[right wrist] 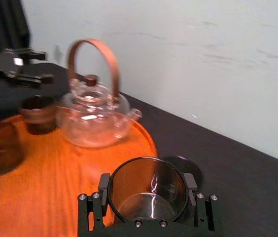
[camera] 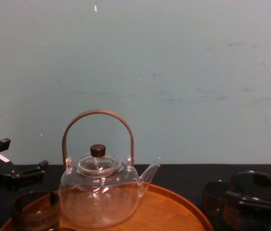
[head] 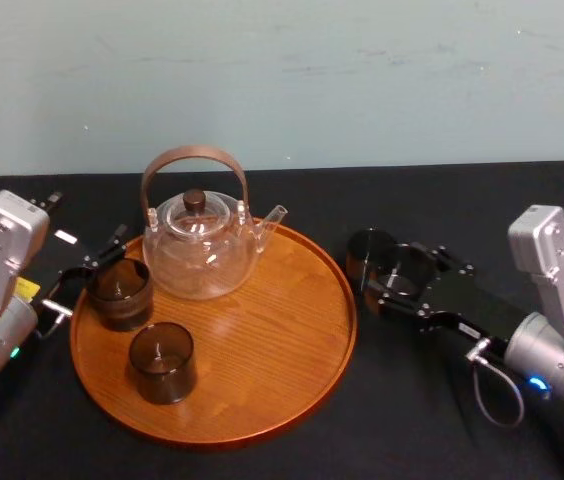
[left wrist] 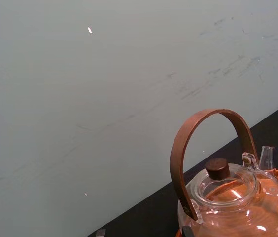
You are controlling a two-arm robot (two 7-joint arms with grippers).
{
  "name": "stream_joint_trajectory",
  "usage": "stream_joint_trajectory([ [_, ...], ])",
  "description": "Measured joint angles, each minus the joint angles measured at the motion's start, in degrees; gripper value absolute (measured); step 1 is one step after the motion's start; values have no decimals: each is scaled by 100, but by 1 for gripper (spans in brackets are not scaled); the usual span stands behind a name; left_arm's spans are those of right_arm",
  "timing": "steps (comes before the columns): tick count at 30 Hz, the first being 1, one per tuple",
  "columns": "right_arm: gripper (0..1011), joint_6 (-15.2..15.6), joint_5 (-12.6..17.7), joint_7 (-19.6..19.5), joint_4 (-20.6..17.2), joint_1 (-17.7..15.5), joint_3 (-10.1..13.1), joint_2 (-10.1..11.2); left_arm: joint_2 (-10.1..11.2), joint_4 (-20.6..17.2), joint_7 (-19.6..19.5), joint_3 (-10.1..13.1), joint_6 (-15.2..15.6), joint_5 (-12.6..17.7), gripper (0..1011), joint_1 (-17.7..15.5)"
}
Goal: Pick up the glass from the table and place it on the tray.
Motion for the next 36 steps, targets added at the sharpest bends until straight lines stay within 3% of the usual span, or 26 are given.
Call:
stream_joint_trajectory([
  [16, 905, -50, 1, 327, -159, 219, -607, -166, 0, 0, 0, 0, 0, 0, 1001, 0],
  [36, 905, -105, 63, 561, 255, 611, -1205, -457, 0, 0, 0, 0, 0, 0, 1001, 0],
])
